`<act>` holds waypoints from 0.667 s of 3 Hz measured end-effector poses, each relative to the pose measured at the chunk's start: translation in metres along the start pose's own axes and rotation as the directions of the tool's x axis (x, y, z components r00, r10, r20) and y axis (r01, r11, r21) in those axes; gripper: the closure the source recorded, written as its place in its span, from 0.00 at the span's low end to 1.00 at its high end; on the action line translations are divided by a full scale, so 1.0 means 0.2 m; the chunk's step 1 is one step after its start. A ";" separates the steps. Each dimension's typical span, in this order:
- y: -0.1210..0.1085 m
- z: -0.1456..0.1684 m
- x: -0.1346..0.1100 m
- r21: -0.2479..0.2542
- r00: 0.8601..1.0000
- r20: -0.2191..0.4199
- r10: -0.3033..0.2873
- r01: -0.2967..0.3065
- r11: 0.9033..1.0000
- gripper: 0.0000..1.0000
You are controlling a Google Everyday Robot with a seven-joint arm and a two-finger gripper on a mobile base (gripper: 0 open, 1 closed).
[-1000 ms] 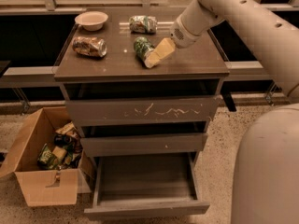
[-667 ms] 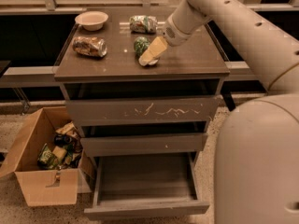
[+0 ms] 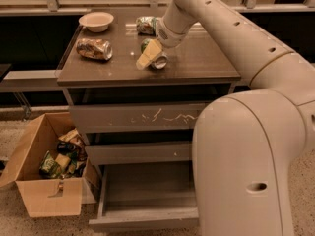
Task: Place green can into bottom drawer
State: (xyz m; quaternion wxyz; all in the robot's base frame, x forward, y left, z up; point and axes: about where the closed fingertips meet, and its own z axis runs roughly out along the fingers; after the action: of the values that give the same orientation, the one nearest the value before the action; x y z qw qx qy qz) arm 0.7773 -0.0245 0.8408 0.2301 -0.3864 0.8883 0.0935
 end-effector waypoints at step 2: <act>0.08 0.11 -0.03 -0.023 0.998 -0.048 -0.034 0.033 0.999 0.49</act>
Offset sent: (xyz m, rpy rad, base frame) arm 0.0002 0.0265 -0.0206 -0.0463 0.0522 0.0389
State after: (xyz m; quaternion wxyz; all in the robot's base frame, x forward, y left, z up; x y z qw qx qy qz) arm 0.7762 -0.0026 0.8236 0.2059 -0.4058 0.8859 0.0901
